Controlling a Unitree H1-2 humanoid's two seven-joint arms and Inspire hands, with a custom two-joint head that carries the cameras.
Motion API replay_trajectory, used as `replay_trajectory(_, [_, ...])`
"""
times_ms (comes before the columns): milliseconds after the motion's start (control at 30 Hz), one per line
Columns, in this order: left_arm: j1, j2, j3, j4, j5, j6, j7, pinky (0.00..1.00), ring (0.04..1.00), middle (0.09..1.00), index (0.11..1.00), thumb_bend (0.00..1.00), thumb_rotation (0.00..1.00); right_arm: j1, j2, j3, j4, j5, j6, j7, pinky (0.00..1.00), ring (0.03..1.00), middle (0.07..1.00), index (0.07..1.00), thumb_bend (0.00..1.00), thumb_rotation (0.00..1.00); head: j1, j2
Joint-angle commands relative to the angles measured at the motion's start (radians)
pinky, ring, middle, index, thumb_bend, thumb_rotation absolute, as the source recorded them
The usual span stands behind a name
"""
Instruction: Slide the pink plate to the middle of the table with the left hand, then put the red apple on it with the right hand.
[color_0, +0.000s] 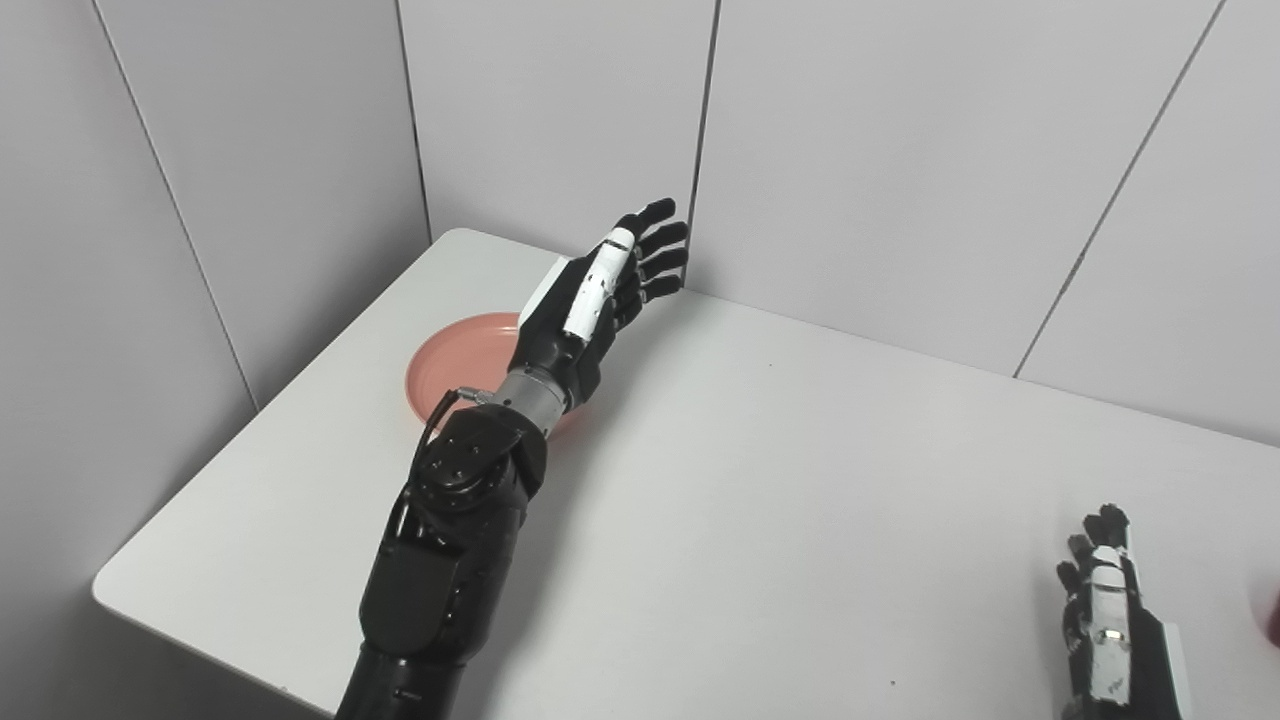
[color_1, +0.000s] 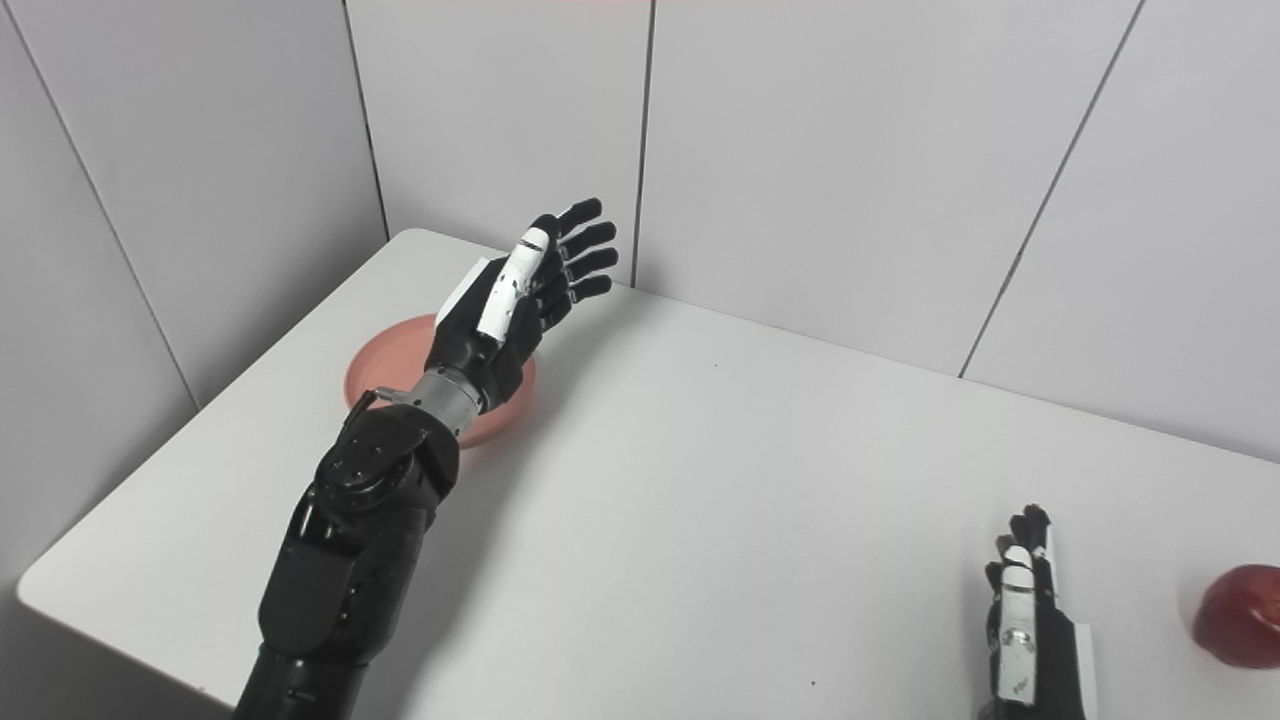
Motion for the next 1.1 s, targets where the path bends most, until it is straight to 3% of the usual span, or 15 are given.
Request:
replay_trajectory(0, [-0.067,0.025,0.015,-0.019,-0.014,-0.004,0.007,0.87,0.890,0.901,0.882,0.37,1.00,-0.026,-0.007,-0.003,-0.037,0.003,0.008,0.005,1.00,1.000,1.000,1.000,0.03,1.00,0.002,0.000])
replay_trajectory(467, [-0.115,0.090,0.095,0.088,-0.022,-0.018,0.046,0.86,0.870,0.878,0.854,0.31,1.00,-0.021,-0.011,-0.003,-0.061,0.006,0.033,0.006,1.00,1.000,1.000,1.000,0.01,1.00,0.019,-0.002])
replay_trajectory(1067, [-0.167,0.202,0.191,0.319,-0.064,-0.102,0.037,0.84,0.852,0.861,0.843,0.36,1.00,-0.022,-0.013,-0.004,-0.074,0.017,0.054,0.007,1.00,1.000,1.000,1.000,0.01,1.00,0.035,-0.008])
